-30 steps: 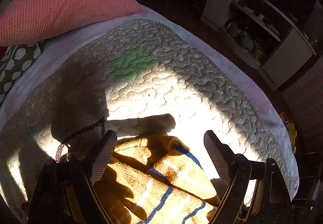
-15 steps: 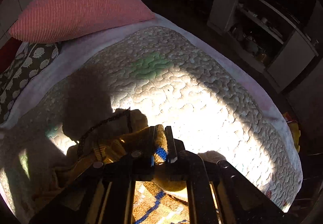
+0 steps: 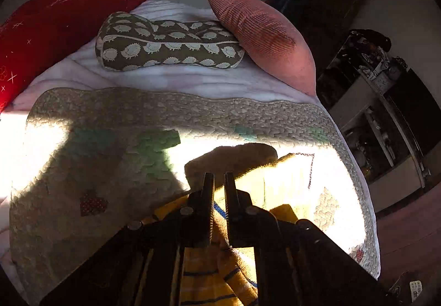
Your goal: Fold small clothes
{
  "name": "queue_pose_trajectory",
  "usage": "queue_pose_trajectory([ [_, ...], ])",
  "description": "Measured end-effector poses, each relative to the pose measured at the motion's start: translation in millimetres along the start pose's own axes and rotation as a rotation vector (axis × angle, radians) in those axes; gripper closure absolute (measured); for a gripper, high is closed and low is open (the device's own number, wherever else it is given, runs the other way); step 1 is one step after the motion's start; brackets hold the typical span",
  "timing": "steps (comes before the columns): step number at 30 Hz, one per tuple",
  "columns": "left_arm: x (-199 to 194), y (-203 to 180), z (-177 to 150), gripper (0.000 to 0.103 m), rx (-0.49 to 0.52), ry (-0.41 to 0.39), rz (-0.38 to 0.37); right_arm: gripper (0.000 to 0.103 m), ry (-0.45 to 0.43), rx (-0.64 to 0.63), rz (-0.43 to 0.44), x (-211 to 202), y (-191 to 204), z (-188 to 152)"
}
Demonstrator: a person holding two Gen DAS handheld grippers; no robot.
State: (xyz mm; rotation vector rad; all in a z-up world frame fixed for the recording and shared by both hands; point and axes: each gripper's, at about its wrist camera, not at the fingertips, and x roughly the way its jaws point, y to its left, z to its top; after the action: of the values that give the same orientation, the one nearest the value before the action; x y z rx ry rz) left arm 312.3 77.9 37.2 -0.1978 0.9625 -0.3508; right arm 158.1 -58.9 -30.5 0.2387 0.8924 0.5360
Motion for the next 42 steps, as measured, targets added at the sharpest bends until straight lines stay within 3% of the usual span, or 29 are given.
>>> queue_pose_trajectory([
  [3, 5, 47, -15, 0.096, -0.079, 0.026, 0.061, 0.09, 0.09, -0.018, 0.005, 45, 15, -10],
  [6, 3, 79, -35, 0.096, -0.144, 0.04, 0.055, 0.087, 0.156, -0.043, -0.02, 73, 18, -19],
  [9, -7, 87, -52, 0.092, -0.151, 0.021, 0.047, 0.081, 0.177, -0.109, -0.064, 68, 23, -25],
  [12, -19, 79, -65, 0.074, -0.109, -0.012, 0.093, 0.066, 0.231, -0.164, -0.043, 49, 29, -28],
  [15, -38, 76, -82, 0.065, -0.075, -0.054, 0.156, 0.063, 0.176, -0.131, -0.027, 15, 30, -15],
  [18, -55, 73, -98, 0.063, -0.062, -0.091, 0.242, 0.034, 0.083, -0.117, -0.189, 5, 28, 15],
  [20, -68, 73, -112, 0.058, -0.075, -0.111, 0.27, 0.029, 0.1, -0.125, -0.283, 32, 25, 34],
  [24, -88, 76, -142, 0.056, -0.098, -0.13, 0.287, 0.031, 0.177, -0.093, -0.454, 86, 12, 48],
  [25, -91, 77, -149, 0.055, -0.101, -0.132, 0.296, 0.056, 0.193, -0.081, -0.48, 95, 5, 48],
  [26, -95, 79, -157, 0.055, -0.103, -0.133, 0.303, 0.071, 0.207, -0.064, -0.502, 101, -2, 47],
  [27, -99, 80, -163, 0.055, -0.105, -0.136, 0.311, 0.084, 0.21, -0.041, -0.487, 100, -9, 45],
  [28, -103, 83, -170, 0.055, -0.108, -0.14, 0.316, 0.09, 0.196, -0.005, -0.456, 93, -15, 46],
  [34, -125, 103, -193, 0.054, -0.161, -0.165, 0.307, 0.091, 0.077, 0.067, -0.332, 51, 5, 58],
  [39, -134, 116, -203, 0.054, -0.212, -0.174, 0.322, 0.09, 0.137, 0.044, -0.282, 89, 33, 55],
  [41, -136, 118, -206, 0.054, -0.219, -0.173, 0.328, 0.083, 0.176, 0.038, -0.28, 118, 35, 50],
  [42, -136, 119, -207, 0.054, -0.222, -0.169, 0.33, 0.068, 0.201, 0.017, -0.27, 131, 35, 46],
])
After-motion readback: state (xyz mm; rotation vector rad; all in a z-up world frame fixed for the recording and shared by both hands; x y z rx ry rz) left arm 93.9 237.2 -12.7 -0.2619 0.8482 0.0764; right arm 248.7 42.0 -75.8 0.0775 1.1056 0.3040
